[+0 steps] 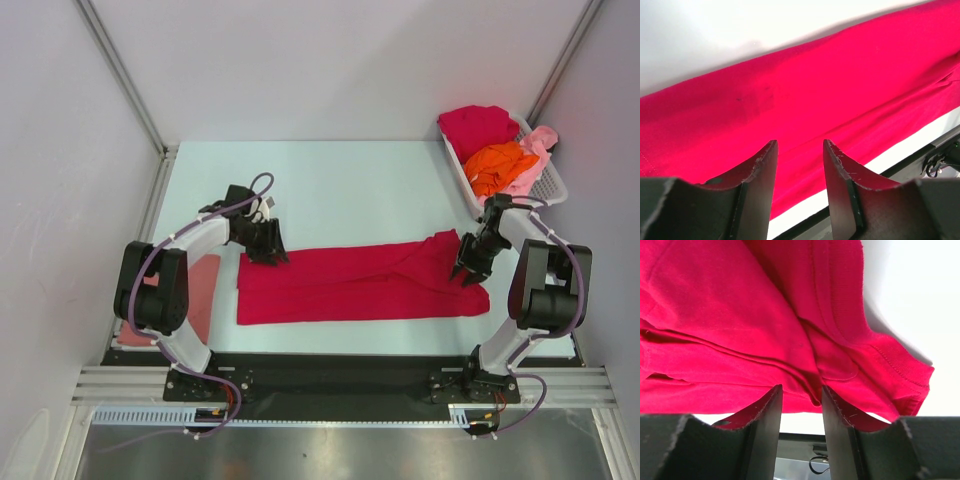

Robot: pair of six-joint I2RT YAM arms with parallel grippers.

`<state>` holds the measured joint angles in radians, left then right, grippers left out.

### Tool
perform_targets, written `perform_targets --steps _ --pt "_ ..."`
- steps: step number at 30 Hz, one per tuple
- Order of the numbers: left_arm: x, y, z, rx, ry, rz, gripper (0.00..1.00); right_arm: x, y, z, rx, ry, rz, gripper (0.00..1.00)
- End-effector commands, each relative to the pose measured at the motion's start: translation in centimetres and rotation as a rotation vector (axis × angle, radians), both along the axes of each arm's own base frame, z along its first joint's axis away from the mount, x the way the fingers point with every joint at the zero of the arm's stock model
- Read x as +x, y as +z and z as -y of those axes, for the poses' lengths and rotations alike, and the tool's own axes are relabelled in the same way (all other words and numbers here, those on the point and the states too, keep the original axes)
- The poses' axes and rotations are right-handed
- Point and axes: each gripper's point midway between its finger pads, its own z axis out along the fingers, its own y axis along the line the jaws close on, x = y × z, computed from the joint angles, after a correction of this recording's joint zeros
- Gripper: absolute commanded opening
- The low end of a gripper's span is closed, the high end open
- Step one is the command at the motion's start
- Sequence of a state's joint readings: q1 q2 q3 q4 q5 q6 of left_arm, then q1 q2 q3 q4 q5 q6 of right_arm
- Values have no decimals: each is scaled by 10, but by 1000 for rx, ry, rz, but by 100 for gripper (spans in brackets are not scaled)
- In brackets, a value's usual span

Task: Fold and stack the t-shirts
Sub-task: Fold the tshirt

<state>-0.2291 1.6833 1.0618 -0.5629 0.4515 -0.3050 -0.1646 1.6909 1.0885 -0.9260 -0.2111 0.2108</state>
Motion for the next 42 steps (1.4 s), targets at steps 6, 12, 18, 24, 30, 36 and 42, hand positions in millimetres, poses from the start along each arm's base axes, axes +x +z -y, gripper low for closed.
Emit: perform_targets --steps 6,12,18,24,30,36,42 --pt "-1 2 1 4 -25 27 47 -4 -5 1 -9 11 -3 44" --pt "0 2 2 2 -25 26 47 -4 -5 -3 9 4 -4 29" --pt "2 -3 -3 33 -12 28 48 -4 -3 -2 11 -10 15 21" --pt "1 -10 -8 61 -5 20 48 -7 2 -4 43 -37 24 0" --pt "0 -15 -8 61 -2 10 48 -14 36 -17 95 -90 63 0" --pt "0 -18 -6 52 -2 3 48 -32 56 -24 101 -128 68 0" --pt "2 -16 -4 43 -5 4 49 -56 56 -35 130 -198 -1 0"
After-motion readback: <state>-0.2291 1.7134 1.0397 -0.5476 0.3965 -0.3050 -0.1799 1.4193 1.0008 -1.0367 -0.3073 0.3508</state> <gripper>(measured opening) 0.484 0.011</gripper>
